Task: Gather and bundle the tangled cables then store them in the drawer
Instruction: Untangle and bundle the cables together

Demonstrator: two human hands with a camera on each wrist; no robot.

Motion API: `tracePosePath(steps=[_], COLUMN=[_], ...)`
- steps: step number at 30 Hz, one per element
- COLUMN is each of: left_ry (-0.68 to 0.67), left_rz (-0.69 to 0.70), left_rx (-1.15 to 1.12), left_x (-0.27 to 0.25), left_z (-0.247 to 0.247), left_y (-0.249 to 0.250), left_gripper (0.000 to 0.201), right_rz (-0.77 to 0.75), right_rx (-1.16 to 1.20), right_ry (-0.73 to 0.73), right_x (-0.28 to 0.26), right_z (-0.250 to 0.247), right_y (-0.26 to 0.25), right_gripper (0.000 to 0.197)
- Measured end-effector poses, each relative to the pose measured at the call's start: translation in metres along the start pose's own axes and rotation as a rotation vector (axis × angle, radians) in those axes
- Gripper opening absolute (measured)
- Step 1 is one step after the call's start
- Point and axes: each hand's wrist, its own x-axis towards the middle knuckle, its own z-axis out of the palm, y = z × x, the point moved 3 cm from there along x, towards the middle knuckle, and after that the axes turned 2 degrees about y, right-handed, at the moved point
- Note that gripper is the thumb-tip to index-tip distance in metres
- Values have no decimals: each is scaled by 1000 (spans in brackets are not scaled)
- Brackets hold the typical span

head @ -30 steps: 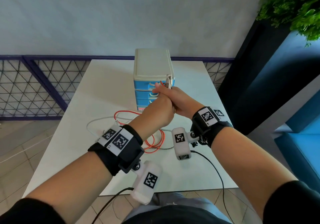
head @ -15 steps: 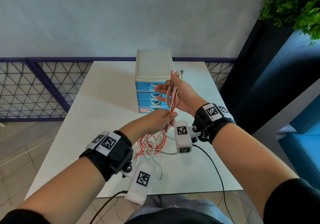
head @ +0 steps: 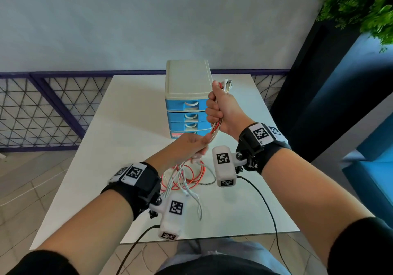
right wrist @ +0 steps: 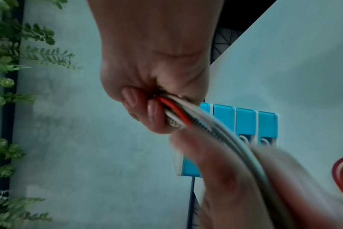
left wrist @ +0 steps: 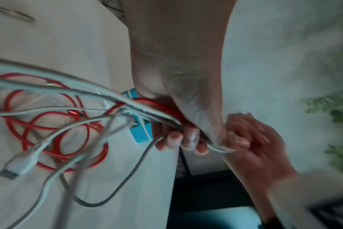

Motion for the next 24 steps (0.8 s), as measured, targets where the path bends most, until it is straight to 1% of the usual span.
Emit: tracePosePath(steps=[2,3,6,8,10,13,16,18,22,24], left_ry=[16,17,-23,-87,-153,-232,-267,-201,106,187], left_rz=[-127,-156,-164,-183,-203,-222,-207,-149,11,85], left_rx=[-101,-126,-183,-288,-379,-359,-225,-71,318,452], left_x=[-3,-4,-6,-6,-7,-7,-5,-2,6,8], left_z=[-8,-11,-14,-14,-16,-19,-19,-19,-33,-39], left_y=[-13,-18,-23,-26,-28,-30,-28,-23,-9,-1], left_gripper=[65,66,61,57,48,39,36,33,32,31], right_rz=[-14,-21,-38,-47,-56,-69,-67,-68,-76,-57], right_rx=[9,9,2,1,14,73,79,10,-207,-344], right_ry=[19,30,55,61,64,68,71,66,-21,-90], right_x=[2,3,5,5,5,4,2,1,-7,-11], right_z=[-4,-5,-10,-11,-16,-28,-36,-40,-44,-43], right_y=[-8,-11,-15,-15,-18,-23,-21,-18,-16,-13], right_gripper=[43,43,43,43,43,43,42,40,36,37])
